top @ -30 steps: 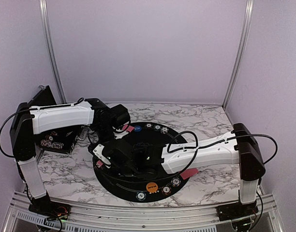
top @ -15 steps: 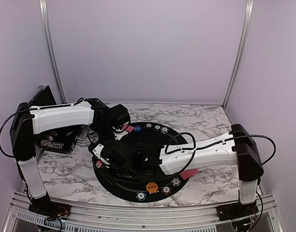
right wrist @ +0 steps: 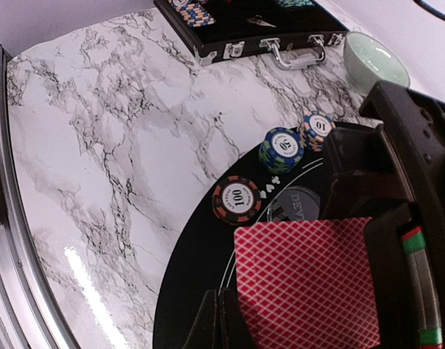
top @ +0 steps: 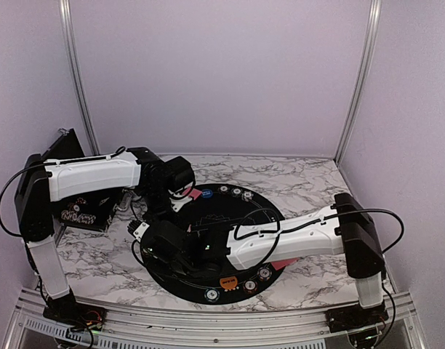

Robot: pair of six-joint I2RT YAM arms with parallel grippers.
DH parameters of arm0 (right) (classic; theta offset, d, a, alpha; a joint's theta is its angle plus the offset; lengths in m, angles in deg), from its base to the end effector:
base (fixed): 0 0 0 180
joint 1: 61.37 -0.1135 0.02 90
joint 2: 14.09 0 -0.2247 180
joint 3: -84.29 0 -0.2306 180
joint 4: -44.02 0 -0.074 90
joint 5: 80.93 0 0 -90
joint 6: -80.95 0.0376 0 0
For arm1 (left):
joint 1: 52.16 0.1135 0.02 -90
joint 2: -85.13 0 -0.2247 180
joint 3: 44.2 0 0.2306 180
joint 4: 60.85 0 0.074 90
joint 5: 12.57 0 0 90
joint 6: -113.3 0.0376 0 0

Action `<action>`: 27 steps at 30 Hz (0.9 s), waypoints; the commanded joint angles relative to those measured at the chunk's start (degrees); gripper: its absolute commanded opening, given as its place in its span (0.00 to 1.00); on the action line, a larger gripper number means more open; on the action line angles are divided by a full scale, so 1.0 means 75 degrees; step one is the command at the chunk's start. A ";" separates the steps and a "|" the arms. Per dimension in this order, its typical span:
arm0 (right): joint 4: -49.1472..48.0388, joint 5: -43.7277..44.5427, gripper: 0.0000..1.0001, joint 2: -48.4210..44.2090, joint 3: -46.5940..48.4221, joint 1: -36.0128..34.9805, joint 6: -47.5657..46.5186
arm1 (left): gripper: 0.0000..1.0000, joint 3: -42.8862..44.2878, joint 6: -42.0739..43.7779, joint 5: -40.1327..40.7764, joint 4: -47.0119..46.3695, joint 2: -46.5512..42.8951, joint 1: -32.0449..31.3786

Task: Distribute texas hold em gaming equipment
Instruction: Adjust the poker card at the face-down deck piles.

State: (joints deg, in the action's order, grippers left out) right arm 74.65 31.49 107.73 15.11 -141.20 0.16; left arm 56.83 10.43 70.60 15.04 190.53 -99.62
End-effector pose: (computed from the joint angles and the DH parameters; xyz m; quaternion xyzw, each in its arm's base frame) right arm 0.0929 0.4366 0.1882 -0.4522 0.7762 0.1553 0.4109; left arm 0.2188 -0.2450 0.2028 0.3005 0.9481 -0.0939 0.0434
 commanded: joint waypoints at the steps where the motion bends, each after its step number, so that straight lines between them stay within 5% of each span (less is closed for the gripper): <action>1: 0.0205 0.0751 0.00 -0.0004 0.0288 -0.0005 0.0155 | 0.58 -0.0010 0.0030 -0.0036 0.0247 -0.0108 0.0012; 27: -0.0099 0.1473 0.00 -0.0430 -0.0055 -0.0006 0.0198 | 0.58 -0.0034 0.0063 -0.0049 0.0247 -0.0144 0.0026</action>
State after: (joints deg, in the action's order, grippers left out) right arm 74.58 42.42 107.38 15.00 -141.49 1.41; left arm 56.83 10.48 70.55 14.93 190.53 -99.47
